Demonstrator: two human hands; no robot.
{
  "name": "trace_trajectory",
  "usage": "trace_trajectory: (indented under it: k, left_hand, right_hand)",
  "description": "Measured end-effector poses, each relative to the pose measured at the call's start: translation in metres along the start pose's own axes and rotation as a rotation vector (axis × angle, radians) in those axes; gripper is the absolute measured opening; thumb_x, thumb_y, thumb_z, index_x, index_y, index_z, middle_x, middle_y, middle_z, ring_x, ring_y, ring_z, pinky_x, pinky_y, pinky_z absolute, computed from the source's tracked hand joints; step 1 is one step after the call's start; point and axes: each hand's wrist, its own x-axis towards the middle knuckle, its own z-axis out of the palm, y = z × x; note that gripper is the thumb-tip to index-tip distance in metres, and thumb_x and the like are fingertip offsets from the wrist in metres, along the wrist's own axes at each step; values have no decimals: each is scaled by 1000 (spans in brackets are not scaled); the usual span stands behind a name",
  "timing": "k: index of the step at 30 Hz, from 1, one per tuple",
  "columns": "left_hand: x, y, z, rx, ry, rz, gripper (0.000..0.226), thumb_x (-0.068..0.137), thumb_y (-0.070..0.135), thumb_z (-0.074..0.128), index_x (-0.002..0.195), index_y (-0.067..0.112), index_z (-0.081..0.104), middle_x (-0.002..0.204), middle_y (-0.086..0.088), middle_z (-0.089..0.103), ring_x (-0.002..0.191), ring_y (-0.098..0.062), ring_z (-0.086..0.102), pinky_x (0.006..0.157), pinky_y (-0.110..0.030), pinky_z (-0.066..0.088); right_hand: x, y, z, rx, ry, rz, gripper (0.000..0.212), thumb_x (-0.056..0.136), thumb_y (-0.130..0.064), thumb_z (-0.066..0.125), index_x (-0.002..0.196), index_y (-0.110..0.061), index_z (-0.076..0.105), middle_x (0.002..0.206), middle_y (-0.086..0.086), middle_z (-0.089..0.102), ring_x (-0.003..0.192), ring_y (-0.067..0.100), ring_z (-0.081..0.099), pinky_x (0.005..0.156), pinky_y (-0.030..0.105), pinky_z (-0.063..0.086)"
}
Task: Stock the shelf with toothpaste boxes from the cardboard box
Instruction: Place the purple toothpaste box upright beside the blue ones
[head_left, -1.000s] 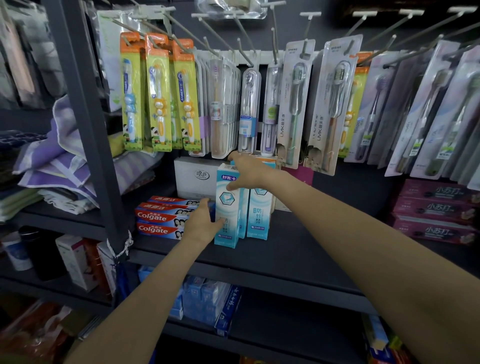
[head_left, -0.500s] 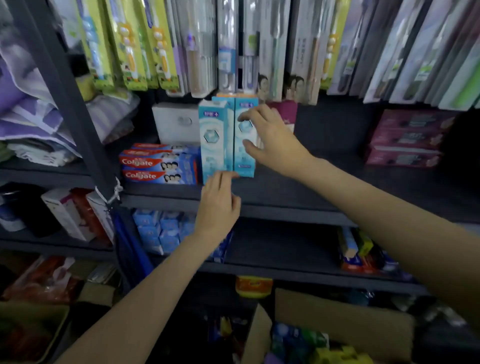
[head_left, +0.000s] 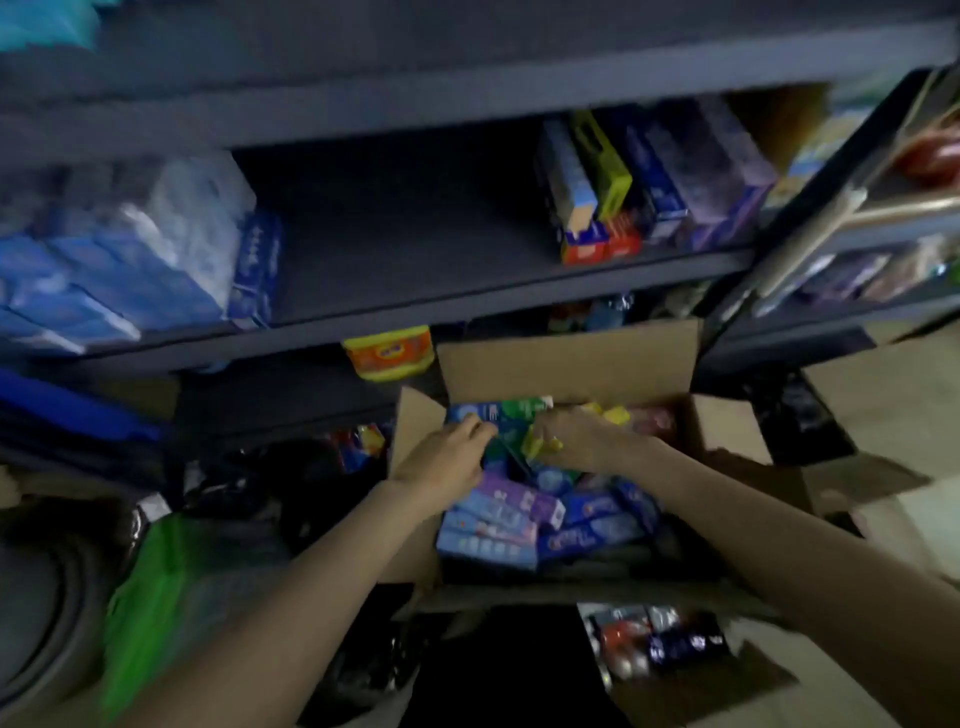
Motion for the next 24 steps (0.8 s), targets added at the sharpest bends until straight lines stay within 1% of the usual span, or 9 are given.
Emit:
trace_trajectory:
  k: [2, 6, 8, 11, 13, 15, 18, 21, 24]
  left_hand:
    - [11, -7, 28, -27, -90, -57, 44, 94, 8, 44, 136, 11, 31, 136, -8, 33, 110, -26, 47, 74, -31, 37]
    - [22, -24, 69, -109, -187, -163, 43, 93, 14, 49, 134, 13, 34, 133, -7, 36, 101, -27, 53, 76, -37, 42]
    - [24, -32, 78, -135, -203, -167, 42, 93, 17, 50, 132, 14, 36, 132, -7, 37, 100, -27, 54, 82, -40, 46]
    - [27, -42, 73, -128, -170, -157, 39, 92, 13, 50, 129, 12, 38, 131, -8, 39, 107, -27, 51, 84, -39, 44]
    - [29, -46, 59, -112, -125, -145, 45, 92, 12, 51, 134, 14, 36, 135, -6, 38, 117, -27, 45, 88, -37, 41]
    - [29, -47, 36, -93, -102, -106, 57, 90, 16, 55, 141, 20, 29, 143, -3, 34, 124, -28, 39, 93, -37, 41]
    - [24, -41, -2, -61, -108, -40, 69, 87, 22, 59, 146, 25, 23, 148, -1, 29, 128, -29, 34, 101, -36, 36]
    - [11, -31, -47, -134, -15, -7, 59, 84, 24, 63, 137, 18, 40, 133, -3, 47, 118, -24, 45, 90, -24, 35]
    - [-13, -18, -100, -375, -35, -5, 51, 80, 21, 72, 126, 12, 52, 116, -2, 58, 105, -16, 54, 83, -22, 42]
  right_hand:
    - [18, 15, 42, -4, -113, 22, 41, 89, -30, 60, 117, -1, 54, 120, 18, 58, 112, 30, 54, 91, 37, 45]
    - [47, 18, 103, -140, -286, 95, 67, 85, -39, 64, 136, -7, 34, 131, 14, 48, 120, 31, 48, 93, 41, 45]
    - [56, 15, 124, -223, -271, 139, 63, 87, -29, 63, 137, -8, 31, 131, 14, 49, 120, 32, 49, 90, 41, 46]
    - [70, 15, 120, -146, -271, 196, 51, 90, -16, 58, 134, -4, 36, 127, 16, 54, 114, 32, 55, 79, 35, 46]
    - [73, 22, 88, 19, -356, 176, 51, 89, -21, 60, 132, 2, 43, 120, 15, 57, 106, 30, 57, 71, 30, 42]
    - [68, 29, 40, 188, -409, 157, 46, 86, -23, 66, 124, 0, 54, 107, 11, 57, 95, 25, 56, 67, 28, 44]
    - [39, 31, -35, 451, -417, 159, 35, 84, -14, 68, 117, -8, 59, 107, 6, 60, 96, 19, 58, 79, 27, 50]
    - [1, 19, -101, 633, -493, 92, 28, 86, -3, 62, 113, -12, 60, 106, 3, 65, 93, 15, 61, 81, 21, 52]
    - [-33, 0, -155, 600, -506, 58, 33, 88, 0, 58, 121, -6, 56, 115, 10, 62, 94, 17, 62, 81, 21, 53]
